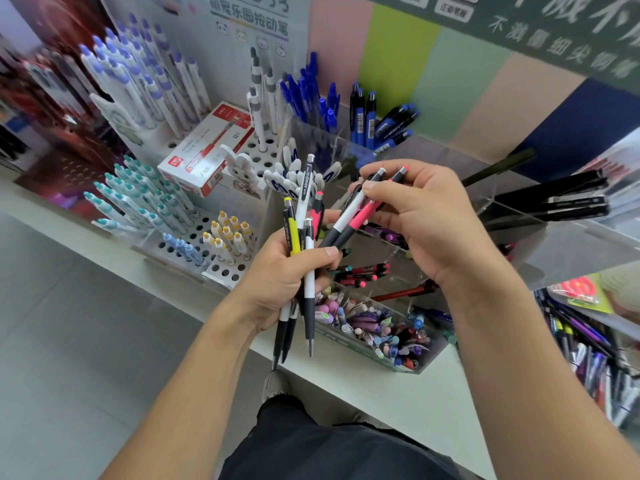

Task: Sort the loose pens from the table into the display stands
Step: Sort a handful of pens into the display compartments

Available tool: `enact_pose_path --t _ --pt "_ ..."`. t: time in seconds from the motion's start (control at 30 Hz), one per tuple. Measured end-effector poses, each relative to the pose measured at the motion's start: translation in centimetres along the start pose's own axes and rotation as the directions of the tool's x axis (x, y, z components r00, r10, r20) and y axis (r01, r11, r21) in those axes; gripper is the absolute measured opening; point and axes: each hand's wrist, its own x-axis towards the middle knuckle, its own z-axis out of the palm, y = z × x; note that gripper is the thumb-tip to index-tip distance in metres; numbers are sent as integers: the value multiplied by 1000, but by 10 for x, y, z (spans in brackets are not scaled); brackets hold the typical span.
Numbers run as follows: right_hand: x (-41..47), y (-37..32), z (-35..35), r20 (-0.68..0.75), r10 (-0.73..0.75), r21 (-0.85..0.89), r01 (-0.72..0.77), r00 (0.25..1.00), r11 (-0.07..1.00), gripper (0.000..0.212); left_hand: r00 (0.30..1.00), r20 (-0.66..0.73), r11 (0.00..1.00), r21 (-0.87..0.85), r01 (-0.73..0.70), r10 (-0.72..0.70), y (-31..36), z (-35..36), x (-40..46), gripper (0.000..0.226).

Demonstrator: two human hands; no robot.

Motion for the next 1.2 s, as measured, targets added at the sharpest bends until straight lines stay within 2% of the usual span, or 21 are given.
enact_pose_path --t 0.03,0.1,0.13,0.2,0.3,0.37,0.43,0.53,0.6,0.73,0.9,0.97,1.07,1.2 --pt "2 -2 -2 -5 -5 -35 5 1000 999 13 1000 4 1000 27 2 -2 1 -1 -1 32" --pt "4 -6 -3 -7 -46 -87 45 999 995 13 1000 7 998 67 3 -3 4 -4 -1 7" --pt "5 -7 -2 -11 -68 -77 67 998 995 13 1000 2 997 74 4 -4 4 -5 -1 7" --pt "6 -9 0 -27 -102 -22 101 994 995 15 999 -18 998 45 44 -43 5 -6 -1 22" --pt "7 -7 4 -46 -151 -24 150 987 988 16 996 -32 995 -63 77 -79 4 -3 -2 20" --pt "6 -3 5 -65 -127 32 130 990 991 16 994 -54 990 -109 89 -95 3 2 -3 22" --pt "5 2 6 -99 -86 95 96 991 991 14 989 -101 985 -144 91 -106 1 8 -2 37" --pt "5 8 7 -134 -74 118 90 988 989 13 980 -125 986 -83 148 -158 1 13 -1 9" --pt "5 7 7 -149 -74 158 98 986 983 14 970 -106 975 -60 213 -219 0 13 -1 17" --pt "12 -2 3 -222 -131 230 182 966 956 16 965 -98 968 -90 234 -242 -1 17 -4 13" --pt "11 -12 -6 -297 -287 296 374 911 879 17 978 -143 988 -49 146 -152 -5 3 -9 12" --pt "13 -11 -8 -337 -361 237 450 869 861 17 979 -173 993 5 114 -111 -6 -5 -11 5" --pt "19 -2 -3 -348 -458 36 500 818 865 16 969 -241 985 154 83 -44 -10 -20 -15 5" --pt "24 20 11 -203 -579 -307 511 789 803 18 961 -277 951 300 72 14 -15 -35 -23 6"
